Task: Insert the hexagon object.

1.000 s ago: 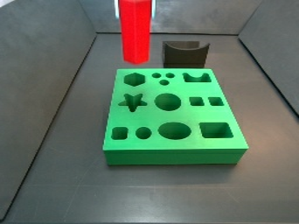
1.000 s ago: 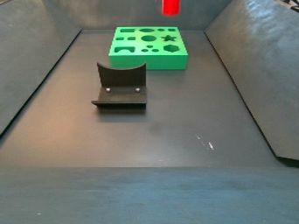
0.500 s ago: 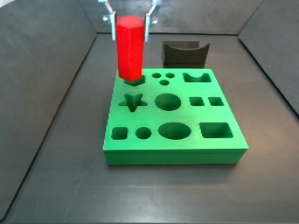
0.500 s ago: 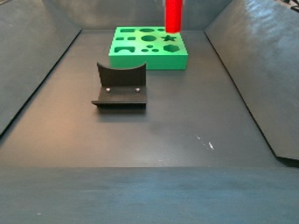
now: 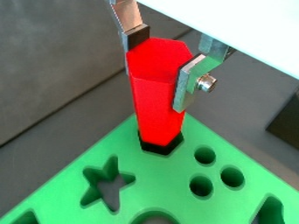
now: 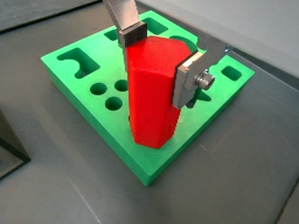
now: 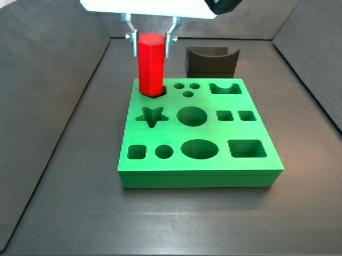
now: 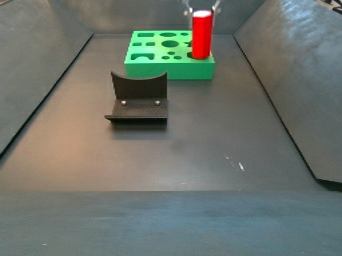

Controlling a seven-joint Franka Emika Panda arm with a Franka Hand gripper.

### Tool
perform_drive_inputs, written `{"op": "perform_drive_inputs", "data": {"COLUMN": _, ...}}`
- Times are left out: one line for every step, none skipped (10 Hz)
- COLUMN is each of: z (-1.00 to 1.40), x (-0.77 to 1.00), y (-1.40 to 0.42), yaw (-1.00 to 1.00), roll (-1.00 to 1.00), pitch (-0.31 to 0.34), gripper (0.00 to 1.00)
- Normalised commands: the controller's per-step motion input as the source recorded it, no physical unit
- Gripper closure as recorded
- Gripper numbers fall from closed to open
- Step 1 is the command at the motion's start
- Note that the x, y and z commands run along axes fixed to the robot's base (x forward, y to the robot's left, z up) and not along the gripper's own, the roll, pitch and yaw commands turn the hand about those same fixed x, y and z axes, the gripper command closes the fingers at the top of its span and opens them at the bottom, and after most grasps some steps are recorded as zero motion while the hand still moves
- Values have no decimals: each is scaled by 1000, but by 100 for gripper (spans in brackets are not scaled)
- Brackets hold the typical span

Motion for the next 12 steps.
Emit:
{"op": "perform_drive_inputs", "data": {"z": -389, "x": 169, "y": 17, "yaw": -57, "roll": -163, "pitch": 0, "gripper": 100}}
{"op": "perform_drive_inputs", "data": {"z": -443, "x": 200, "y": 0, "yaw": 0, "roll": -137, "pitch": 0, "gripper": 100}}
{"op": "perform_drive_inputs", "data": {"z": -523, "x": 343, "y": 0, "yaw": 0, "roll": -96, "pitch": 6, "gripper": 100}}
{"op": "perform_drive_inputs", "data": {"z": -600, "x": 354, "y": -3, "yaw": 0, "roll": -51, "pitch": 13, "gripper": 100}}
{"op": "perform_drive_inputs", "data": {"z": -757, "x": 283, "y": 0, "yaw": 80, "roll": -36, "pitch": 0, "gripper": 100}}
{"op": "perform_drive_inputs", "data": {"z": -826, "x": 0, "y": 0, "yaw": 43, "roll": -7, "pitch": -109, "gripper": 100}}
{"op": "perform_drive_inputs", "data": {"z": -826, "x": -389, "y": -74, "yaw": 0, "roll": 0, "pitch": -314, "gripper": 100}}
{"op": "perform_drive_inputs", "data": {"z": -774, "x": -534, "y": -63, "yaw": 0, "roll": 86, "pitch": -330, "gripper": 100}}
{"op": "perform_drive_inputs", "data": {"z": -694, "x": -577, "y": -31, "yaw": 206, "roll": 259, "pitch": -243, "gripper": 100}}
{"op": "perform_drive_inputs", "data": {"z": -597, "x": -529, "y": -46, "yaw": 120, "roll": 143, "pitch": -376, "gripper": 100}}
{"op": "perform_drive_inputs", "data": {"z": 0, "x": -43, "y": 11, "yaw": 0, "roll": -31, "pitch": -70, "gripper": 100}}
{"op": "perform_drive_inputs", "data": {"z": 0, "x": 0, "y": 0, "yaw": 0, "roll": 1, "pitch": -16, "gripper": 100}}
